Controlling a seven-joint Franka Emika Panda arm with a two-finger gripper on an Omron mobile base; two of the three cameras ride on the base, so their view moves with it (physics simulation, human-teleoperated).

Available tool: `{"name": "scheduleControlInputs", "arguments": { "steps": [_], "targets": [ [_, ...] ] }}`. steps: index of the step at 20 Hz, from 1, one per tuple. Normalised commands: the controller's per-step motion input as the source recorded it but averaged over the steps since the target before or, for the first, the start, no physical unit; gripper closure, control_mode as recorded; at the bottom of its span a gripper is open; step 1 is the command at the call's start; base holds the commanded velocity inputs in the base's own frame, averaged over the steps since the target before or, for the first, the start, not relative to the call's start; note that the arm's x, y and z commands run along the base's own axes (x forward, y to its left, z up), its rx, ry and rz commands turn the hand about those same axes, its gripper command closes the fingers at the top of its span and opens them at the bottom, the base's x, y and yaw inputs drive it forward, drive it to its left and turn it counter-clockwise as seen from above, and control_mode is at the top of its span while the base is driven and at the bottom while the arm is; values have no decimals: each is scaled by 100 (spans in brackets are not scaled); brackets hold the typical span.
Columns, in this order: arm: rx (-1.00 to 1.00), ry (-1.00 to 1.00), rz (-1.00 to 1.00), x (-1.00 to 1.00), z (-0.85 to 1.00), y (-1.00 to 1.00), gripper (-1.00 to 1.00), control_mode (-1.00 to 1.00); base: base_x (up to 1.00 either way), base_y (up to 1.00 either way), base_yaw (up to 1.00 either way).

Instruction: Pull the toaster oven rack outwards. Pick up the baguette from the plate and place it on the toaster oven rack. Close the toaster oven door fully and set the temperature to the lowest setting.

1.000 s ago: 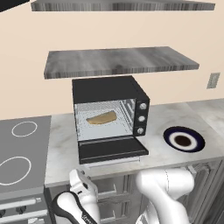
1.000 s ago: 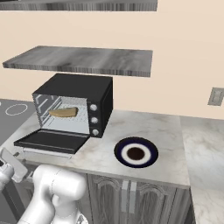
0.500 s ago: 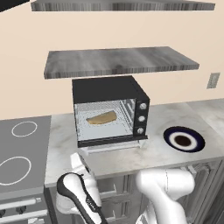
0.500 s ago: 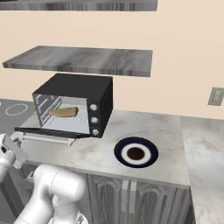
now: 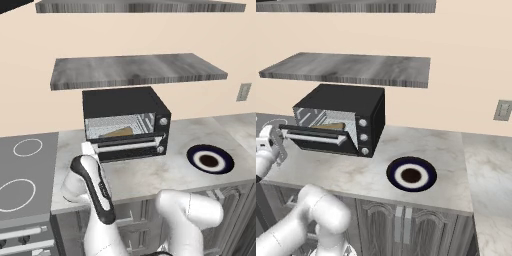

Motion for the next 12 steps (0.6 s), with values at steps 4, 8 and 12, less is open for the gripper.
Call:
{"name": "scheduleControlInputs", "arguments": {
  "steps": [4,8,12],
  "targets": [
    [-42,24,-4,100,100,0,100,-100,0,0,0],
    [-52,34,-6,100,100,0,100,-100,0,0,0],
    [-54,36,-7,100,100,0,100,-100,0,0,0]
  ]
}}
